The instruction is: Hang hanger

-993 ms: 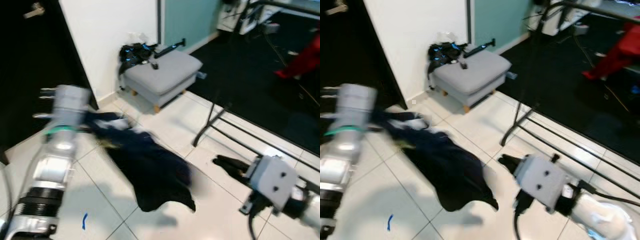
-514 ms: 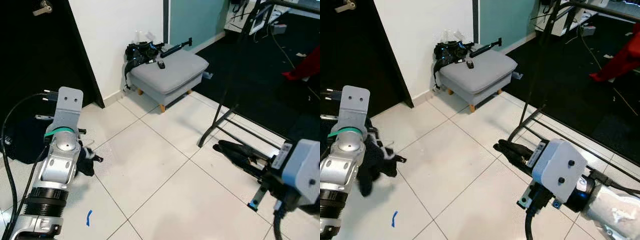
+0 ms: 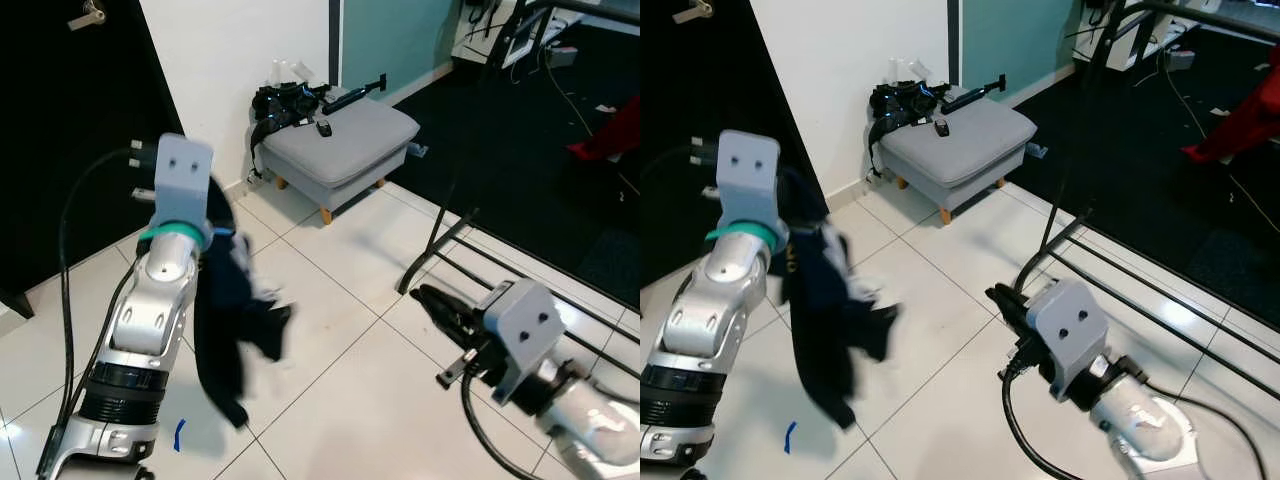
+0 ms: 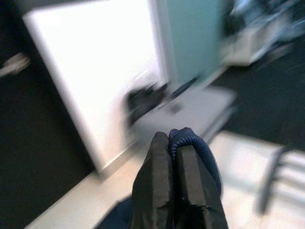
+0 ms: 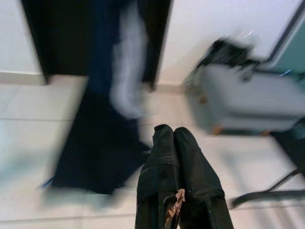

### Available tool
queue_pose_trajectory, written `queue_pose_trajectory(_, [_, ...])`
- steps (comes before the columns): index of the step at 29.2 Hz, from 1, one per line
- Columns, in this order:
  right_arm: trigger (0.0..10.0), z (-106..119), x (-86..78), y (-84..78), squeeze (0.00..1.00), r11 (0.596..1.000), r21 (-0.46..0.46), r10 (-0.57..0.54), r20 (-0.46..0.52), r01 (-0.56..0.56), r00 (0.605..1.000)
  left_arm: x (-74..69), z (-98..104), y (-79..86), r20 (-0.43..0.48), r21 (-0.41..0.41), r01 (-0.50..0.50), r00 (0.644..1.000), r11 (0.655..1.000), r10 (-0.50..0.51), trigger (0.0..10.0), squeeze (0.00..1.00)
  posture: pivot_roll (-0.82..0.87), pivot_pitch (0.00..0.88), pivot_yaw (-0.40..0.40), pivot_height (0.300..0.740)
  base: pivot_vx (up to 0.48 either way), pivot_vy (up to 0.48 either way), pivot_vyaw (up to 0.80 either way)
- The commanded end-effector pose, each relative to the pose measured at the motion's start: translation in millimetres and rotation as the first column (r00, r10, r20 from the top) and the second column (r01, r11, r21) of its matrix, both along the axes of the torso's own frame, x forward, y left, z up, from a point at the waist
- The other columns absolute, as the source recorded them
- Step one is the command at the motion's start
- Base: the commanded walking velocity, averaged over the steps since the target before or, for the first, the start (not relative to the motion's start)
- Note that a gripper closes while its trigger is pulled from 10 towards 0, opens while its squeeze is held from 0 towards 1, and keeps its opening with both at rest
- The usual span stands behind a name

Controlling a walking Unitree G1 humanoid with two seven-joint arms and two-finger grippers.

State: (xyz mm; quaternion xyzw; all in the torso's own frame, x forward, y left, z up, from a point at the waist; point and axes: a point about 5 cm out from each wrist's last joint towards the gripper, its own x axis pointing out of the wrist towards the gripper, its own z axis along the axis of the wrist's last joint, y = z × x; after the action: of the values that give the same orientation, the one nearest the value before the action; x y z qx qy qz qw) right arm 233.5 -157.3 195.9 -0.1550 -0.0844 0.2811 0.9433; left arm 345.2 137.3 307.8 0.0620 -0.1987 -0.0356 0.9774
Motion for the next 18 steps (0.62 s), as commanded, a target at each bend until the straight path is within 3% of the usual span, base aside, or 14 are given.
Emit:
queue_pose_trajectory(1, [10.0,-3.4,-1.3,0.1,0.37,0.999,0.032,0.008,-0.018,-0.008,1.0,-9.0,16.1,-3.1,0.08,-0.015,0.07,0.994,0.997,-0.069,0.0,0.0,-0.29,0.16,0.167,0.74,0.0,0.0,0.0])
queue_pose_trajectory(2, [10.0,-4.7,-0.3,-1.3,1.0,0.997,0.074,0.004,-0.032,-0.001,0.999,-13.6,22.3,-8.7,0.099,-0.022,0.137,0.986,0.99,-0.134,0.0,0.0,-0.28,0.16,0.164,0.74,0.0,0.0,0.0])
queue_pose_trajectory(5, [10.0,-4.0,2.6,-8.3,1.0,0.986,0.164,-0.009,-0.05,0.017,0.999,-24.1,36.2,-24.9,0.143,-0.021,0.281,0.951,0.96,-0.275,0.0,0.0,-0.28,0.158,0.163,0.74,0.0,0.0,0.0])
queue_pose_trajectory(7, [10.0,-4.0,2.6,-8.3,1.0,0.986,0.164,-0.009,-0.05,0.017,0.999,-24.1,36.2,-24.9,0.143,-0.021,0.281,0.951,0.96,-0.275,0.0,0.0,-0.28,0.158,0.163,0.74,0.0,0.0,0.0])
queue_pose_trajectory(10, [10.0,-5.3,7.5,-10.0,1.0,0.993,0.112,-0.033,-0.025,0.036,0.999,-29.4,42.9,-34.8,0.164,-0.03,0.357,0.923,0.934,-0.347,0.0,0.0,-0.28,0.157,0.169,0.74,0.0,0.0,0.0])
queue_pose_trajectory(11, [10.0,-4.9,11.4,-8.8,0.0,0.997,0.06,-0.041,0.001,0.041,0.999,-30.8,44.5,-38.5,0.17,-0.034,0.388,0.91,0.921,-0.378,0.0,0.0,-0.29,0.156,0.172,0.74,0.0,0.0,0.0])
queue_pose_trajectory(13, [10.0,-1.7,19.5,-4.9,0.0,0.998,-0.024,-0.049,0.069,0.051,0.996,-31.8,44.7,-42.2,0.168,-0.028,0.426,0.894,0.904,-0.416,0.0,0.0,-0.29,0.156,0.173,0.74,0.0,0.0,0.0])
queue_pose_trajectory(14, [10.0,-1.7,19.5,-4.9,0.0,0.998,-0.024,-0.049,0.069,0.051,0.996,-31.8,44.7,-42.2,0.168,-0.028,0.426,0.894,0.904,-0.416,0.0,0.0,-0.29,0.156,0.173,0.74,0.0,0.0,0.0])
queue_pose_trajectory(15, [10.0,1.1,27.3,0.1,0.0,0.992,-0.115,-0.029,0.123,0.044,0.992,-33.8,44.2,-46.0,0.164,-0.025,0.465,0.875,0.885,-0.455,0.0,0.0,-0.29,0.154,0.172,0.74,0.0,0.0,0.0])
queue_pose_trajectory(18, [10.0,0.5,31.4,4.6,0.0,0.984,-0.178,0.006,0.137,0.019,0.991,-35.8,44.3,-48.3,0.161,-0.023,0.487,0.864,0.873,-0.477,0.0,0.0,-0.28,0.153,0.169,0.74,0.0,0.0,0.0])
